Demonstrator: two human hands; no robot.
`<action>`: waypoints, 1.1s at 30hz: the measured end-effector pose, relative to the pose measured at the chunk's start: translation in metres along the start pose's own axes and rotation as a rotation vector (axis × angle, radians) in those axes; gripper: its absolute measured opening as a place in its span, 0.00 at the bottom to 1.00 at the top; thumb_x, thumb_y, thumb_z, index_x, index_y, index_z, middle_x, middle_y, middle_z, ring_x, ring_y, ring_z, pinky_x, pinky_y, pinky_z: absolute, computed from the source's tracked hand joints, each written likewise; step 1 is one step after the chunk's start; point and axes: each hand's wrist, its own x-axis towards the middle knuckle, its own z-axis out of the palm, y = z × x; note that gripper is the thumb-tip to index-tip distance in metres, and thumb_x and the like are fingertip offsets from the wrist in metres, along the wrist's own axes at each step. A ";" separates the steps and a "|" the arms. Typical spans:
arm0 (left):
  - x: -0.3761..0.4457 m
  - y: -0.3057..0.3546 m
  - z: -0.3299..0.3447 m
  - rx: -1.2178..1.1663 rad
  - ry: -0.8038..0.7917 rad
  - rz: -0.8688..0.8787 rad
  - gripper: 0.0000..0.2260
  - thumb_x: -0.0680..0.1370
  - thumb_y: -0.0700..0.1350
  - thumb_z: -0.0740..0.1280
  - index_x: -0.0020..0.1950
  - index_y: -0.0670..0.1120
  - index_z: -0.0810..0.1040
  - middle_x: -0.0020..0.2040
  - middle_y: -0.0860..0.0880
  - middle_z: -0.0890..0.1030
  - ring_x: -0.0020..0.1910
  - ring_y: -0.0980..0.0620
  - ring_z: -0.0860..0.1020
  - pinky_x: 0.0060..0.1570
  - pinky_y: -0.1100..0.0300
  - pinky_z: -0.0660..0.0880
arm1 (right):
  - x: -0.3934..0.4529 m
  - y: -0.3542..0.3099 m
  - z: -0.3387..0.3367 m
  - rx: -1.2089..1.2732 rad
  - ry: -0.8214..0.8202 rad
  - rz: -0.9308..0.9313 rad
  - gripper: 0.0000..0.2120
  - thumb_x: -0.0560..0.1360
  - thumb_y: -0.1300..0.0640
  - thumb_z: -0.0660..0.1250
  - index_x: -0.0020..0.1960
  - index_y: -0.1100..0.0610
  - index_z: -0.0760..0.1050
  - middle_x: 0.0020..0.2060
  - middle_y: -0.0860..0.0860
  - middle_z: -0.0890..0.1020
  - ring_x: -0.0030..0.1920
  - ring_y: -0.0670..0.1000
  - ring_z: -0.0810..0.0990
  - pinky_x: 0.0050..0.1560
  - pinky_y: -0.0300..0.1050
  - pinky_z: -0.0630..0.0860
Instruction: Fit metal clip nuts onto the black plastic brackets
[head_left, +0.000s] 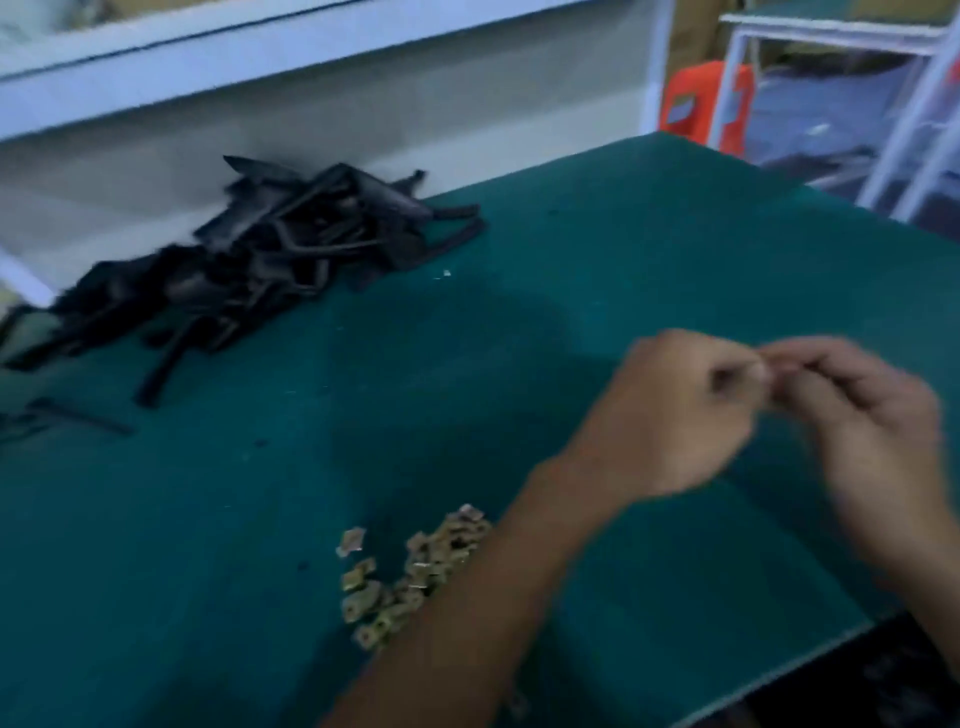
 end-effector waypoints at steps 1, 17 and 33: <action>-0.008 -0.022 -0.030 0.042 0.062 -0.030 0.12 0.81 0.42 0.63 0.40 0.40 0.81 0.34 0.44 0.80 0.35 0.48 0.78 0.38 0.51 0.74 | 0.002 -0.001 0.030 -0.040 -0.154 0.005 0.13 0.79 0.69 0.64 0.46 0.54 0.82 0.40 0.47 0.86 0.40 0.43 0.83 0.46 0.32 0.78; -0.104 -0.173 -0.167 -0.299 1.053 -0.450 0.13 0.78 0.34 0.62 0.41 0.47 0.81 0.26 0.57 0.69 0.25 0.56 0.64 0.27 0.62 0.61 | 0.191 0.077 0.349 -0.910 -0.753 -0.218 0.16 0.78 0.51 0.66 0.63 0.37 0.80 0.81 0.46 0.58 0.81 0.52 0.45 0.78 0.59 0.44; -0.108 -0.164 -0.167 -0.239 0.996 -0.353 0.12 0.78 0.36 0.64 0.50 0.52 0.81 0.45 0.60 0.81 0.45 0.60 0.79 0.42 0.70 0.73 | 0.128 0.007 0.326 -0.657 -0.478 -0.251 0.28 0.83 0.51 0.60 0.79 0.62 0.61 0.79 0.46 0.57 0.77 0.50 0.62 0.79 0.54 0.56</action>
